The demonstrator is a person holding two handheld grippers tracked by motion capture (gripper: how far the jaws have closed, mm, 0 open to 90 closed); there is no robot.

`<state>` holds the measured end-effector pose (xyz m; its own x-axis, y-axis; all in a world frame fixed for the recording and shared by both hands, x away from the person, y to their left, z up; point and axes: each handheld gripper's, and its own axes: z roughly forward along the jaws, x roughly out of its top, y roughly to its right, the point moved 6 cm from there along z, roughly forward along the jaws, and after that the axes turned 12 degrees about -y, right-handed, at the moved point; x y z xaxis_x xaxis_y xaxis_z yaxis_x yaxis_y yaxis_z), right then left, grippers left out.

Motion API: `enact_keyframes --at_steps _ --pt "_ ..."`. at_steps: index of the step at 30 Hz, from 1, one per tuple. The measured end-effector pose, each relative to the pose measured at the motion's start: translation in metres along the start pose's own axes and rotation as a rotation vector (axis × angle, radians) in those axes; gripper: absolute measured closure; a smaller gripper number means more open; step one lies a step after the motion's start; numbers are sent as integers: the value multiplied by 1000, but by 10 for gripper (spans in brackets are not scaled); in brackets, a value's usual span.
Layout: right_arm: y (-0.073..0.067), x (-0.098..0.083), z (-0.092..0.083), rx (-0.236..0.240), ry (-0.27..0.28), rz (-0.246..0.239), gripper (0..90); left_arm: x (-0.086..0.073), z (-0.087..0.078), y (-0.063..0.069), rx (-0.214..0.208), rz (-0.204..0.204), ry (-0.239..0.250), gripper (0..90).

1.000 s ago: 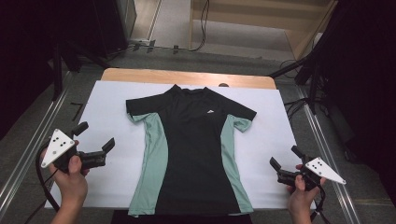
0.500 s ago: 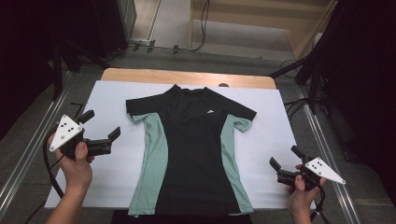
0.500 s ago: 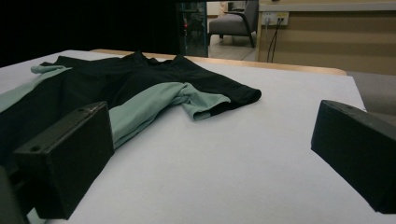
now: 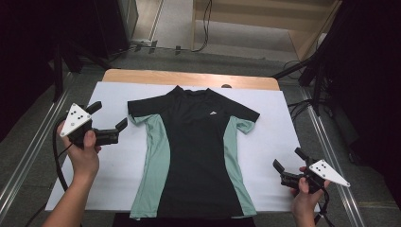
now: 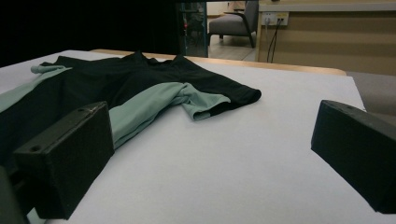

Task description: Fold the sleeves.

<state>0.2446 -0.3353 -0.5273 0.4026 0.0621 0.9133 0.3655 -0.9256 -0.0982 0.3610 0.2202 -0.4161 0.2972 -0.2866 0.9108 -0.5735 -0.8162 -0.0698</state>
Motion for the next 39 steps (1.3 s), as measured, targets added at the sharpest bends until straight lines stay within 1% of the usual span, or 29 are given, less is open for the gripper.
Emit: enact_keyframes --at_steps 12,19,29,30,39 --pt "-1 0 0 3 -1 1 0 6 18 -10 -2 -18 -12 0" --pt "-1 0 0 6 -3 -2 0 7 26 -16 5 -33 -21 0" --pt "-1 0 0 7 -4 -2 0 12 39 -20 5 -32 -33 0" --pt "-1 0 0 6 -4 -2 0 13 42 -21 7 -32 -35 0" --pt "-1 0 1 7 -5 -1 0 12 54 -26 2 -41 -55 0"
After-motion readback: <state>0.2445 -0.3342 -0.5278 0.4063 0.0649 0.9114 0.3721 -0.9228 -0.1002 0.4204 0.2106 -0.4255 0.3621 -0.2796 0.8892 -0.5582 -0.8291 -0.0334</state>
